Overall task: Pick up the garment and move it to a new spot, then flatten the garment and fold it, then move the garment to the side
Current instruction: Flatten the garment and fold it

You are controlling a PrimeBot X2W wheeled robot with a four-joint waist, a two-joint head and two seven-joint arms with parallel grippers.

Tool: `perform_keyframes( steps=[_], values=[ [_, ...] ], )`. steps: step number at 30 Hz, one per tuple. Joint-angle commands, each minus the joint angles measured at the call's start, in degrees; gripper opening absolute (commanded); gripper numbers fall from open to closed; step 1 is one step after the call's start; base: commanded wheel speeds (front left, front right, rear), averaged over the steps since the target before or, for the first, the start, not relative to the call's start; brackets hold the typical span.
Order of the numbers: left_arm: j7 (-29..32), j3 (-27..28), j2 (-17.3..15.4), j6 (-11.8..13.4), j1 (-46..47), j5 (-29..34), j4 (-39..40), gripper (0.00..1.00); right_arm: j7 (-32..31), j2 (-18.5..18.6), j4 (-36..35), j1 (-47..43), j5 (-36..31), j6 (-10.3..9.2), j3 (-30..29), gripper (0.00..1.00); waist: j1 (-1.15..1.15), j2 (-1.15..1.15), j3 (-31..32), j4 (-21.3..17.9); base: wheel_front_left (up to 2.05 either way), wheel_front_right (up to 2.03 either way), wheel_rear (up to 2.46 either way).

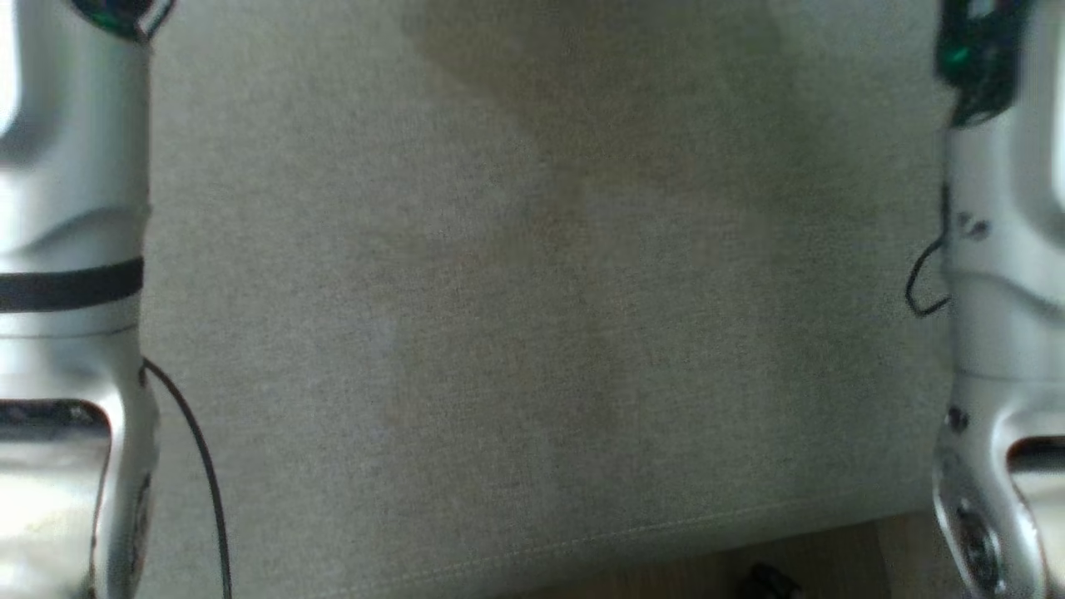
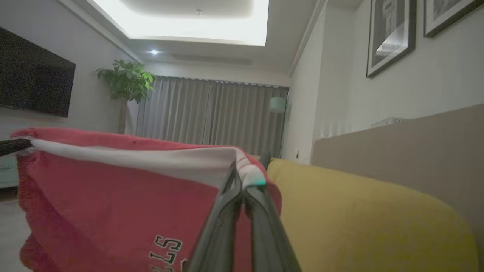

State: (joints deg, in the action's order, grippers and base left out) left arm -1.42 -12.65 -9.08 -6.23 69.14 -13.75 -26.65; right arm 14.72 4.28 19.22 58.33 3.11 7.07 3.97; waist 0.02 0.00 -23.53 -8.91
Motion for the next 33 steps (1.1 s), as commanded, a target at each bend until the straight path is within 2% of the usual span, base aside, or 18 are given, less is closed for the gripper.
perform_keyframes(
  steps=[1,7,13,24,33],
  values=[
    [-0.92,0.84,-2.03,0.29,0.06,-0.03,0.05,0.00,0.25,-1.38,-1.11,-1.18,0.55,0.42,1.34,0.00,-0.02,0.00,-2.98,-0.27,0.00,0.00,0.00],
    [-7.47,0.19,-1.31,-0.48,-8.10,-2.77,-8.12,0.00,0.27,-1.39,1.52,-9.67,3.26,0.42,4.28,0.00,-0.02,0.00,-4.24,0.30,0.00,0.00,0.00],
    [-12.29,-0.40,0.06,-1.06,-18.96,-7.32,-7.86,0.00,0.27,-1.39,-1.73,-19.20,4.62,0.42,2.45,0.00,-0.02,0.00,-0.98,1.26,0.00,0.00,0.00],
    [-13.54,-2.72,2.56,-0.87,-44.84,-9.90,7.26,0.00,0.28,-1.40,-14.13,-42.19,6.07,0.42,-0.98,0.00,-0.02,0.00,12.76,3.63,0.00,0.00,0.00],
    [-12.18,-4.10,2.28,2.35,-64.82,-10.66,23.67,0.00,-0.30,-1.40,-23.56,-59.40,3.16,0.42,-1.05,0.00,-0.02,0.00,19.56,2.19,0.00,0.00,0.00]
  ],
)
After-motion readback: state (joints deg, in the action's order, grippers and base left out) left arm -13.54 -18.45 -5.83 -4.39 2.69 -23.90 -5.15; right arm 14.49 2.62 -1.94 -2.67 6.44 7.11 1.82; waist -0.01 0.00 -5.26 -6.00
